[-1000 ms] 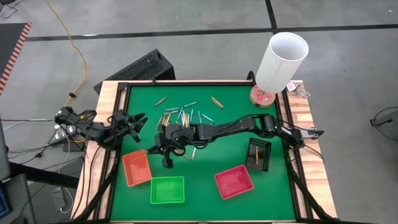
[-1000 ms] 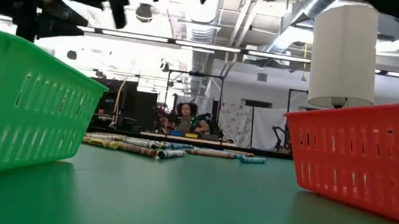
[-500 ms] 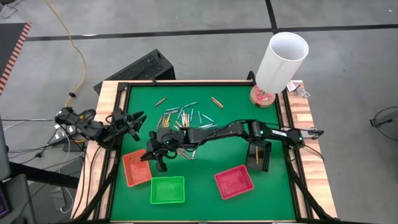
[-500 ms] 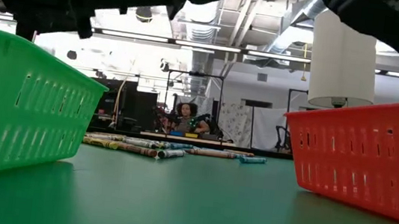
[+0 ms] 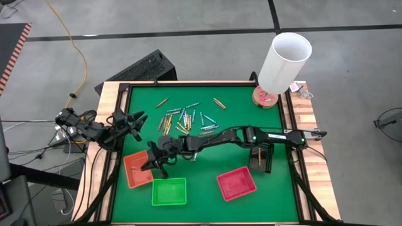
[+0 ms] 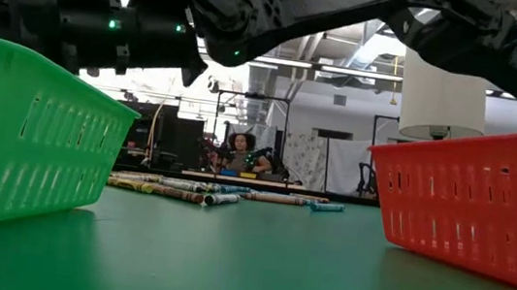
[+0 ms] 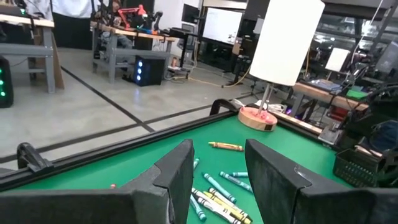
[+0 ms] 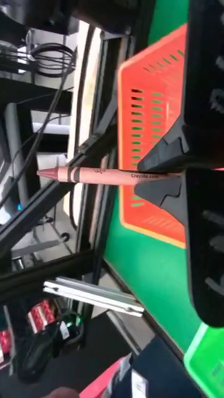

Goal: Sort crayons
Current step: Put the brown crayon into the orange bin

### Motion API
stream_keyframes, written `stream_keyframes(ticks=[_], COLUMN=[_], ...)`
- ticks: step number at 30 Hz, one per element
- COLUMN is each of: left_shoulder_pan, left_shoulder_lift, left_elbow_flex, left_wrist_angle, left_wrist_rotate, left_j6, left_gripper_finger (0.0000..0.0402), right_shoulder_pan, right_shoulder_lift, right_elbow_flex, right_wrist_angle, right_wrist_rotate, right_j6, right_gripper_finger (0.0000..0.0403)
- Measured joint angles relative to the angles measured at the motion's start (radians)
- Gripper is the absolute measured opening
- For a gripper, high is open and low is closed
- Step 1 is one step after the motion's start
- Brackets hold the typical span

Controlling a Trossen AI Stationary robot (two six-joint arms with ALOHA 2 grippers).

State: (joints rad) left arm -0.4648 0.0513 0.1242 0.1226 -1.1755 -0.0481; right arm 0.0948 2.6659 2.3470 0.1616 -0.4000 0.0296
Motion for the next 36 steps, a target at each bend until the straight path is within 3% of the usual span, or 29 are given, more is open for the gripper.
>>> stream_keyframes(ticks=[24,36], left_shoulder_pan=[0.000,0.000], left_shoulder_lift=[0.000,0.000], left_elbow_flex=[0.000,0.000], left_wrist_angle=[0.000,0.000], left_wrist_rotate=[-0.003,-0.002], left_j6=[0.003,0.003], left_gripper_finger=[0.0135,0.0135], right_shoulder_pan=[-0.018,-0.017], right_shoulder_lift=[0.022,0.022], right_elbow_flex=[0.000,0.000], right_wrist_angle=[-0.038,-0.040], right_wrist_rotate=[0.003,0.009], right_j6=[-0.012,-0.026], right_gripper_finger=[0.0001,0.0039])
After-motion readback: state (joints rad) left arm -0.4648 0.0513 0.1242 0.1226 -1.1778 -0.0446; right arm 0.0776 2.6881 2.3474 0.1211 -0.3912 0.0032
